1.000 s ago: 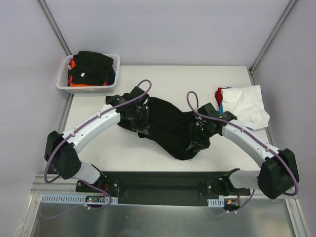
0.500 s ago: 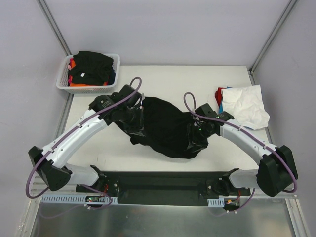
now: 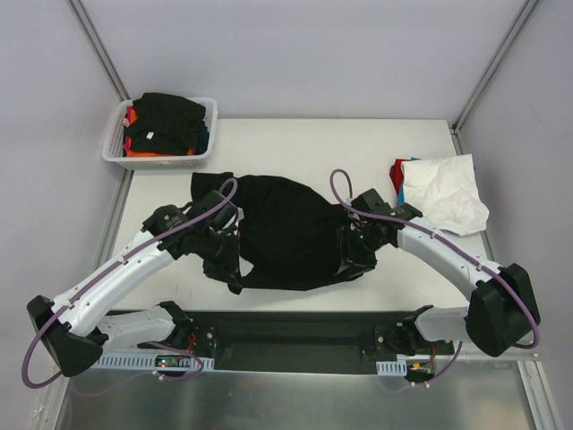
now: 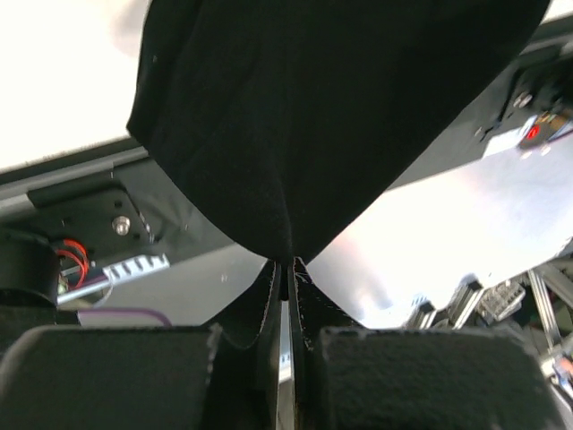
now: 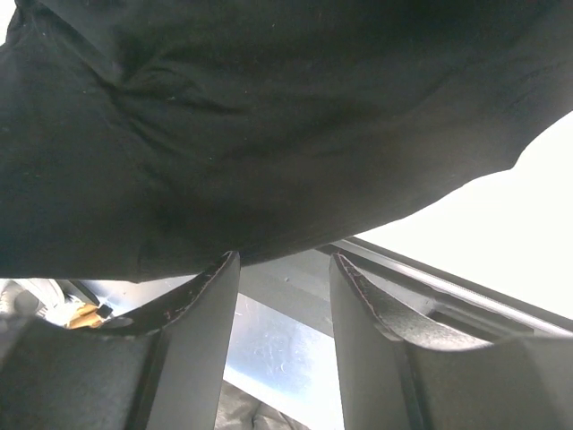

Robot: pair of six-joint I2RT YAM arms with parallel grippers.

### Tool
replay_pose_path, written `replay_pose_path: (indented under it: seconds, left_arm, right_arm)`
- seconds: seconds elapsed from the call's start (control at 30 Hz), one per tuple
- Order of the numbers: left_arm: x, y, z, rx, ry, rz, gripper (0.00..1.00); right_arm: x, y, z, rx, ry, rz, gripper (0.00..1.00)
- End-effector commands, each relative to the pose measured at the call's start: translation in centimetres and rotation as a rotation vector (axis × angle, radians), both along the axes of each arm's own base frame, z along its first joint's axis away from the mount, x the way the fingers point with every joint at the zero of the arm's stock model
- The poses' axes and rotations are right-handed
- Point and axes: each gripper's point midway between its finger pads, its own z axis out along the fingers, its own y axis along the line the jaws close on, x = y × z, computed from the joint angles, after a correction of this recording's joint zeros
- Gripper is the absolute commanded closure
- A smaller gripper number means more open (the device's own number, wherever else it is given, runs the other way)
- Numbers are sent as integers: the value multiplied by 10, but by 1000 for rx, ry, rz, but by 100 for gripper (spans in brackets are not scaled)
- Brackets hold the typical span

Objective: Fold and stack the t-shirts

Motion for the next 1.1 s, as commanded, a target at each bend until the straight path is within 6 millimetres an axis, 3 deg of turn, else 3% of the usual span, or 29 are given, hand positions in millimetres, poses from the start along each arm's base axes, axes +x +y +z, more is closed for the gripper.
replay_pose_path:
  seconds: [0.0, 0.23, 0.33, 0.47, 0.5, 0.6, 0.73, 0.77, 0.87, 1.07]
  left_arm:
    - [-28, 6, -9, -6, 96, -3, 100]
    - [-53, 5, -22, -29, 167, -18, 99]
    - [-66, 4, -28, -33, 200, -35, 93]
    - [-85, 5, -34, -31, 244, -58, 44]
    - [-89, 6, -36, -26, 249, -61, 22]
    - [-91, 7, -35, -31, 247, -55, 1]
    - [-77, 2, -29, -15, 188, -53, 1]
    - [-70, -2, -24, -6, 161, -61, 1]
    - [-48, -8, -25, 61, 91, -69, 3]
    - [1, -13, -48, 281, -19, -96, 5]
  right_arm:
    - [-4, -4, -5, -31, 15, 20, 52]
    - [2, 1, -4, -39, 17, 49, 52]
    - [3, 2, -6, -44, 25, 58, 52]
    - [5, 5, -8, -44, 33, 69, 53]
    - [5, 5, -8, -45, 35, 74, 53]
    - [8, 8, -9, -47, 39, 77, 53]
    - [20, 11, -7, -63, 24, 92, 61]
    - [29, 13, -4, -77, 2, 94, 68]
    - [45, 11, 0, -114, -26, 94, 74]
    - [70, 16, -11, -72, 12, 55, 75]
